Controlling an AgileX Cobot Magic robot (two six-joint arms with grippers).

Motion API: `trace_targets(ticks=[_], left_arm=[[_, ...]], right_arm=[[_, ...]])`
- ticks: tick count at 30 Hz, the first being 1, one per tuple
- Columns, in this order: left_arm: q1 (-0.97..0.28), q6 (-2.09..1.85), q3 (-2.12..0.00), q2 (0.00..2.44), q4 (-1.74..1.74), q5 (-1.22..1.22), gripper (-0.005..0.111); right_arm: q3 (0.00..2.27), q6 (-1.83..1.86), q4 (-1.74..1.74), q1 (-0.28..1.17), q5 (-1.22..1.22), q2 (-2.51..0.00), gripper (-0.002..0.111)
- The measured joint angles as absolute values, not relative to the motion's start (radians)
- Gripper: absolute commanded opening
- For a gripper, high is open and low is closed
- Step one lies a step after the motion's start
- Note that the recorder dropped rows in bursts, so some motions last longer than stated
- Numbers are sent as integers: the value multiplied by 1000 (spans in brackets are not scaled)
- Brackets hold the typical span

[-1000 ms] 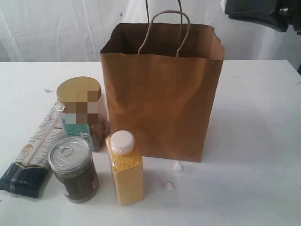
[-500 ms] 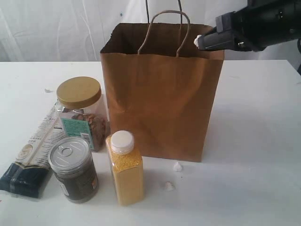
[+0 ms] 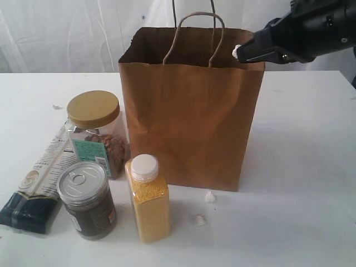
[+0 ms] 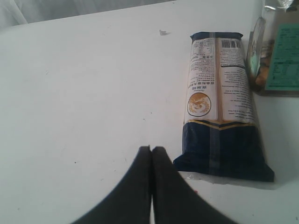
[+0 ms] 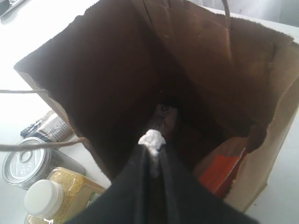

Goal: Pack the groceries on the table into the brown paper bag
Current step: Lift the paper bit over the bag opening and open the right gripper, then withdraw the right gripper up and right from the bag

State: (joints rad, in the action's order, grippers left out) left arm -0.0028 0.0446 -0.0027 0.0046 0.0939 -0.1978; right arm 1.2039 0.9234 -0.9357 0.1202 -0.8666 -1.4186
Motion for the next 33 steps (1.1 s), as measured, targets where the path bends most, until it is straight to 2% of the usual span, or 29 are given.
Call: trace_targets(ticks=[11, 16, 18, 20, 22, 25, 33], left_arm=[[-3, 45, -3, 5, 94, -198, 0], [-3, 45, -3, 5, 94, -198, 0], [-3, 45, -3, 5, 94, -198, 0], [-3, 45, -3, 5, 94, -198, 0], [-3, 45, -3, 5, 94, -198, 0], [-3, 45, -3, 5, 94, -198, 0], [-3, 45, -3, 5, 94, -198, 0]], right_arm=[[1204, 911, -934, 120, -858, -1419, 3], [1204, 910, -934, 120, -850, -1419, 24], [1204, 910, -934, 120, -846, -1419, 27], [1204, 910, -934, 120, -846, -1419, 27], [1204, 910, -934, 120, -859, -1419, 22], [1204, 908, -934, 120, -866, -1402, 1], [1139, 908, -919, 120, -777, -1141, 0]])
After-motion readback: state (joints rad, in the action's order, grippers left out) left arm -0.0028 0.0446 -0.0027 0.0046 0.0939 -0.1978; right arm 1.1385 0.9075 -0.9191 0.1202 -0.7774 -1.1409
